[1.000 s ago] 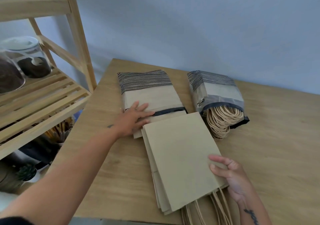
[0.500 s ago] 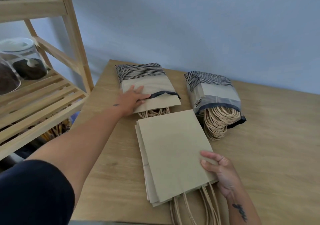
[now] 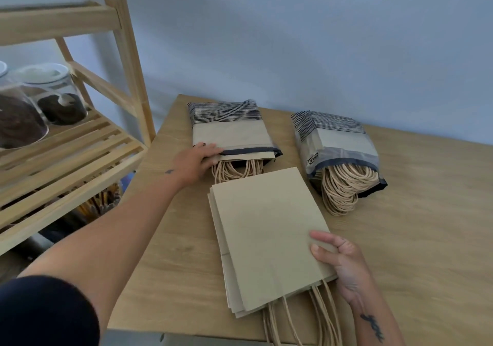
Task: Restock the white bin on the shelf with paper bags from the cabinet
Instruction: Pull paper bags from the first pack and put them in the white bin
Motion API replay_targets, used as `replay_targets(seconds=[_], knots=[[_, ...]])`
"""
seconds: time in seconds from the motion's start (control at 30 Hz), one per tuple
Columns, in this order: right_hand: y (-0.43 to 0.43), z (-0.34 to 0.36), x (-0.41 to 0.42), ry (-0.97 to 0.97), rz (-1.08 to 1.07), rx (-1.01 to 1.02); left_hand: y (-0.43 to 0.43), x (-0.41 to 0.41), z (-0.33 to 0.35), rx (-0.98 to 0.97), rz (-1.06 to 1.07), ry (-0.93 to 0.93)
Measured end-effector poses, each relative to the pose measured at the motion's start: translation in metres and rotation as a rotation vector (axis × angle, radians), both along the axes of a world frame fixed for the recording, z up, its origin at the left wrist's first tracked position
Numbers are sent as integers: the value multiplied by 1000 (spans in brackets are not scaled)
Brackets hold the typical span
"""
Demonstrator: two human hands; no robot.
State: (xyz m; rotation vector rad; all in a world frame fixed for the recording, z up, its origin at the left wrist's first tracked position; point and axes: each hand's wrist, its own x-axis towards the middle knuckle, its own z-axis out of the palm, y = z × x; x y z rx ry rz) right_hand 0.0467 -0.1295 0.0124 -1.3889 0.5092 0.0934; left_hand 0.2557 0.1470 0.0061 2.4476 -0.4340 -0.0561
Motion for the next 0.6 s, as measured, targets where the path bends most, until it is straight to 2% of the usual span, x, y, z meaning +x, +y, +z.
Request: replay_targets(seconds=[0.1, 0.2, 0.23, 0.37, 0.47, 0.6], knots=[[11, 15, 6, -23, 1, -86, 2, -32, 4, -228, -11, -12], [27, 28, 19, -77, 69, -220, 0, -72, 9, -452, -54, 57], [34, 33, 24, -99, 92, -251, 1, -81, 6, -440, -49, 57], [69, 35, 47, -133, 164, -305, 11, -108, -10, -130, 81, 51], [90, 31, 56, -115, 221, -284, 17, -124, -9, -98, 227, -8], [104, 37, 59, -140, 295, -285, 21, -139, -3, -36, 239, 7]])
